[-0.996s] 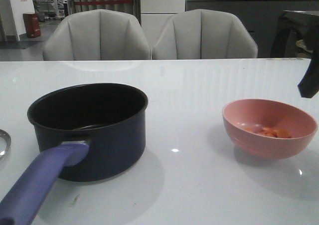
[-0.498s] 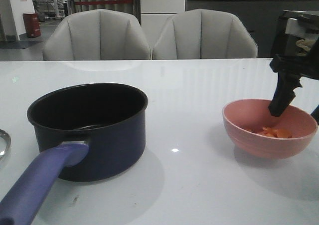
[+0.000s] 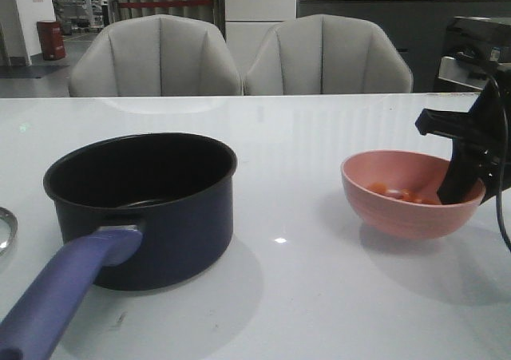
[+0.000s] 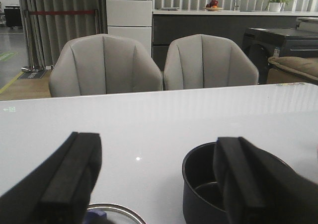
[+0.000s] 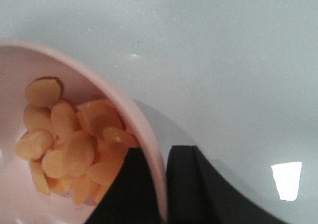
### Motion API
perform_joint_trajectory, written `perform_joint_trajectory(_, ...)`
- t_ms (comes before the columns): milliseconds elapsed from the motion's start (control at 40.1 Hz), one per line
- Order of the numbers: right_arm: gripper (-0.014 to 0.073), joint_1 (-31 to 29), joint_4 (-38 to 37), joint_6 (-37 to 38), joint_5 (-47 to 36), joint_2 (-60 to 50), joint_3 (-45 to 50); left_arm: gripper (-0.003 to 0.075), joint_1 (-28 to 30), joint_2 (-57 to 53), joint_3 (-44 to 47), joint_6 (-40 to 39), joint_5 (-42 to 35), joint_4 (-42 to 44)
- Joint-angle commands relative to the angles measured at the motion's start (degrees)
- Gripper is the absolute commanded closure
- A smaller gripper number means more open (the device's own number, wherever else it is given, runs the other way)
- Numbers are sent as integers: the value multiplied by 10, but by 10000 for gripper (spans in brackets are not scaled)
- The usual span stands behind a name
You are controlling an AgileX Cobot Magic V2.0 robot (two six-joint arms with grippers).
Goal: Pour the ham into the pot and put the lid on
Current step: 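Lift the pink bowl and carry it above the pot, right gripper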
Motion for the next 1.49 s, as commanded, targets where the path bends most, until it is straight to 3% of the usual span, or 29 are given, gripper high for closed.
perform_joint_trajectory(0, 446, -5, 11, -10, -14, -26, -16, 199, -5, 7, -15, 0, -47, -4)
perform_joint_trajectory(224, 446, -2, 13, -16, 26, -36, -44, 199, -5, 7, -15, 0, -47, -4)
perform_joint_trajectory(399, 446, 23, -12, -30, -16, -97, -45, 199, -5, 7, -15, 0, -46, -4)
perform_joint_trajectory(673, 455, 139, -99, -29, -146, -177, -45, 199, -5, 7, -15, 0, -45, -4)
perform_joint_trajectory(1121, 455, 315, -158, -32, -402, -151, -45, 199, -5, 7, -15, 0, -44, -4)
perform_joint_trajectory(1295, 455, 352, -172, -100, -504, -137, -45, 199, -5, 7, -15, 0, -44, -5)
perform_joint_trajectory(1470, 455, 381, -172, -218, -613, -115, -45, 199, -5, 7, -15, 0, -44, -5)
